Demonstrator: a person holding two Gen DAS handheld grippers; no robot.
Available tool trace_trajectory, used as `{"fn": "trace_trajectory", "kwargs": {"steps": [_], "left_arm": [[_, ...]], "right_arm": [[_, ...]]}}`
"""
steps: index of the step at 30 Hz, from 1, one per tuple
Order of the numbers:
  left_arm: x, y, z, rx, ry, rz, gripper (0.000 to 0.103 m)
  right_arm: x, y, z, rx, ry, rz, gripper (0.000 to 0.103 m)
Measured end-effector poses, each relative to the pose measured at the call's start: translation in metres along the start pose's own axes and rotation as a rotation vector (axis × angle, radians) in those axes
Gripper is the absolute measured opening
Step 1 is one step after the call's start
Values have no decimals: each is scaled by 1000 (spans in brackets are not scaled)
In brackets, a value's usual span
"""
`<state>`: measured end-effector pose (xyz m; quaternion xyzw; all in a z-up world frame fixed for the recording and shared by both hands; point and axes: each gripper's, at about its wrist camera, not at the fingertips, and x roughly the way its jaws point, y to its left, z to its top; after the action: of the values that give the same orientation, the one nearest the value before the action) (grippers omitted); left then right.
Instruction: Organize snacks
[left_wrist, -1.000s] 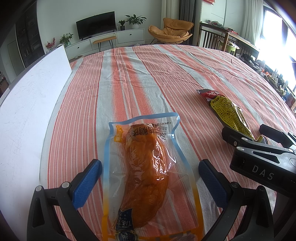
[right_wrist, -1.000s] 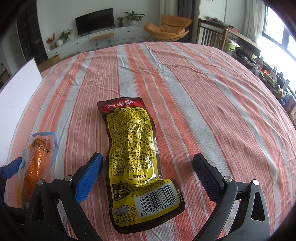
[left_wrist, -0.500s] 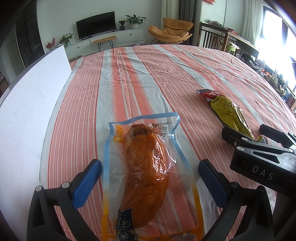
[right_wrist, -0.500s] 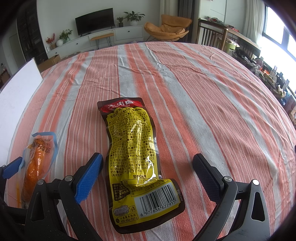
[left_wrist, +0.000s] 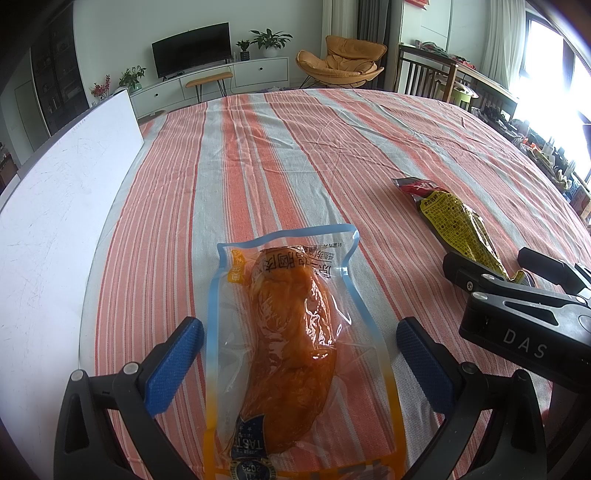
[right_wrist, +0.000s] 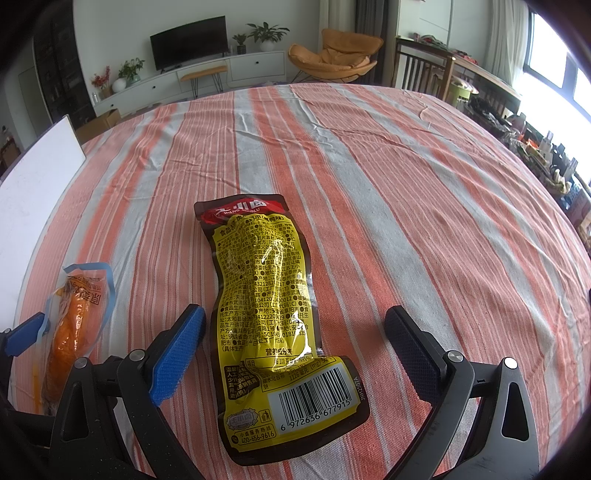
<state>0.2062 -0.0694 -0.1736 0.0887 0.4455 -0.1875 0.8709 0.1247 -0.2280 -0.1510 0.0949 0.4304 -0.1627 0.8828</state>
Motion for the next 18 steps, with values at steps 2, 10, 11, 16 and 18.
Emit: {"fn": "trace_trajectory", "kwargs": {"steps": [2, 10, 11, 16, 18], "left_arm": [[0, 0, 0, 0, 0, 0, 103], [-1, 0, -1, 1, 8, 0, 103], [-2, 0, -1, 3, 24, -2, 103], [-9, 7, -5, 82, 178, -50, 103], [-10, 10, -7, 84, 192, -48, 103]], "right_arm": [[0, -1, 0, 0, 0, 0, 99], [5, 4, 2, 0, 1, 1, 99], [5, 4, 2, 0, 1, 2, 99], [17, 6, 16, -126, 131, 89, 99], [21, 7, 28, -199, 211, 141, 97]]}}
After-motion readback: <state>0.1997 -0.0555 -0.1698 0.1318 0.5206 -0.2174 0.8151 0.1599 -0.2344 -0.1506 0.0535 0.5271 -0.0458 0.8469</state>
